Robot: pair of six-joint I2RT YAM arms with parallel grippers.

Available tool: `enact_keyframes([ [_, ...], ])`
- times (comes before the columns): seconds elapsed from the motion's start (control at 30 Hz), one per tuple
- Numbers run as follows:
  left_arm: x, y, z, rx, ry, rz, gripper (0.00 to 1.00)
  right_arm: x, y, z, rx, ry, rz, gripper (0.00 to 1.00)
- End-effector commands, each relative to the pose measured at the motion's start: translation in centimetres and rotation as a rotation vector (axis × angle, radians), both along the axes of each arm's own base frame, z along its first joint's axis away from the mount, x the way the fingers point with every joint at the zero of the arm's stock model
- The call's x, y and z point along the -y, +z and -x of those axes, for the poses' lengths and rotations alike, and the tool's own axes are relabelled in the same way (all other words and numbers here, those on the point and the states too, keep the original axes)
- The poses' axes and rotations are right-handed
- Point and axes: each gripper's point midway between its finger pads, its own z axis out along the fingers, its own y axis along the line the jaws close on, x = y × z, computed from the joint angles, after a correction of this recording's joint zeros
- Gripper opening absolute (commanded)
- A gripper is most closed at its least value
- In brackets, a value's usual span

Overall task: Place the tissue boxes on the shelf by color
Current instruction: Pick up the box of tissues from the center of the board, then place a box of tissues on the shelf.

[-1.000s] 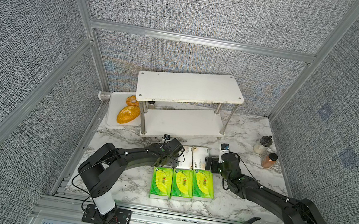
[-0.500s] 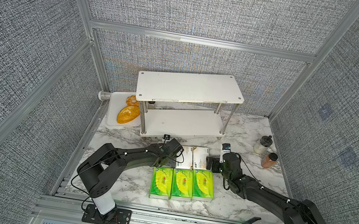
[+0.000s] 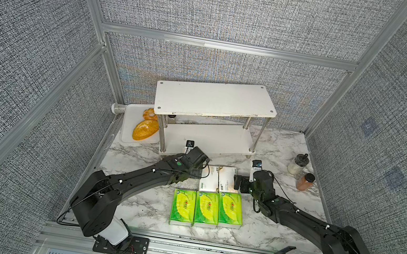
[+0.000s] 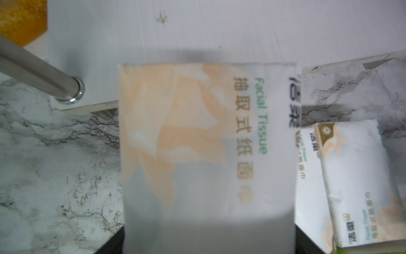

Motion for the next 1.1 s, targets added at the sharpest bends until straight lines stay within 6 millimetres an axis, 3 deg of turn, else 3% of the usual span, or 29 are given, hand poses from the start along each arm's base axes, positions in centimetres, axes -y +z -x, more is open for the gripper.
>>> enact_keyframes([
  [0.0,-0.9,0.9,-1.4,0.03,0.016,-0.076,0.81,-0.3,0.3,-0.3,0.002,0.006,-0.002,0.99],
  [0.3,-0.2,1.3,-7.6,0.065,0.054,-0.09,0.82,-0.5,0.1,-0.5,-0.004,0.014,-0.007,0.99],
  [0.53,-1.5,0.4,-11.4,0.042,0.102,-0.086,0.81,-0.6,0.1,-0.4,-0.001,0.021,-0.008,0.99],
  [1.07,-4.5,-2.1,-15.3,0.014,0.153,-0.143,0.82,-1.0,-0.4,-0.1,-0.01,0.038,-0.027,0.99],
])
